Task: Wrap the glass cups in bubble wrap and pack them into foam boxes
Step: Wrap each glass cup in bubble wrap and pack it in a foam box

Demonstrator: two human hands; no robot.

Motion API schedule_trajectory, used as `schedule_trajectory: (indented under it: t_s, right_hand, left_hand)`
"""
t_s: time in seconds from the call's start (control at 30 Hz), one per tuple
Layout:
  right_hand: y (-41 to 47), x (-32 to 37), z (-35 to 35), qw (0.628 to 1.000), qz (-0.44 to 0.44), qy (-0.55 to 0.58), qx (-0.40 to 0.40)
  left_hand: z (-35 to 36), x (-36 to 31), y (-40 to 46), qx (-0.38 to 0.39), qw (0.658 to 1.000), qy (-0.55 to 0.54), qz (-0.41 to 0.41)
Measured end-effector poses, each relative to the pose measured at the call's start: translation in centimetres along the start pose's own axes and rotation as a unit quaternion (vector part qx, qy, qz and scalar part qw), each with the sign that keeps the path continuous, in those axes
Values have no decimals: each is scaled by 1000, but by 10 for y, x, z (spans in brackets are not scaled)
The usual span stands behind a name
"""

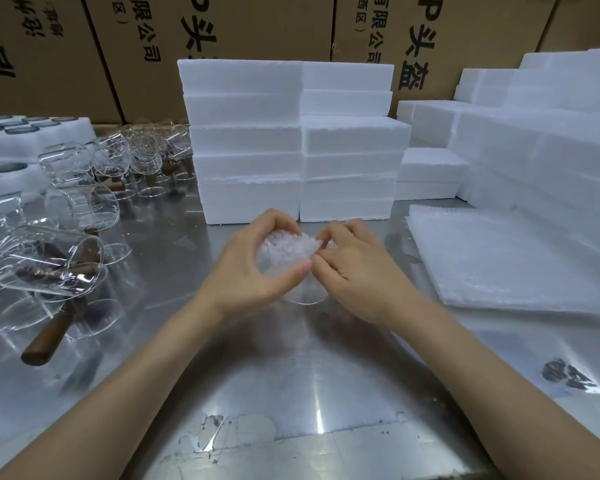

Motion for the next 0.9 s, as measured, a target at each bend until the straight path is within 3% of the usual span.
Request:
schedule_trajectory:
  t_s: [0.17, 0.43, 0.6, 0.73, 0.9]
  right_hand:
    - [0, -2, 3, 998, 16, 54, -29]
    - [-3, -4, -4, 975, 20, 162, -147]
    - [-2, -2, -7, 984, 37, 135, -111]
    - [-2, 5, -3, 998, -27, 10, -51]
    - [-3, 6, 3, 998, -51, -10, -19]
  left_hand:
    - [-3, -3, -3, 17, 985, 141, 100]
    - [9, 6, 2, 90, 945, 297, 106]
    - [3, 0, 1, 39, 978, 197, 54]
    - [-10, -8, -6, -49, 969, 200, 133]
    - [-1, -13, -7, 2, 950, 253, 183]
Point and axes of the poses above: each hand's wrist, its own y-axis towards the middle knuckle, its own z-axis out of the palm, x = y × z, the point moved 2 cm from there along y, towards the middle knuckle, and after that the axes turned 6 degrees about -x, right-handed, at the moved point
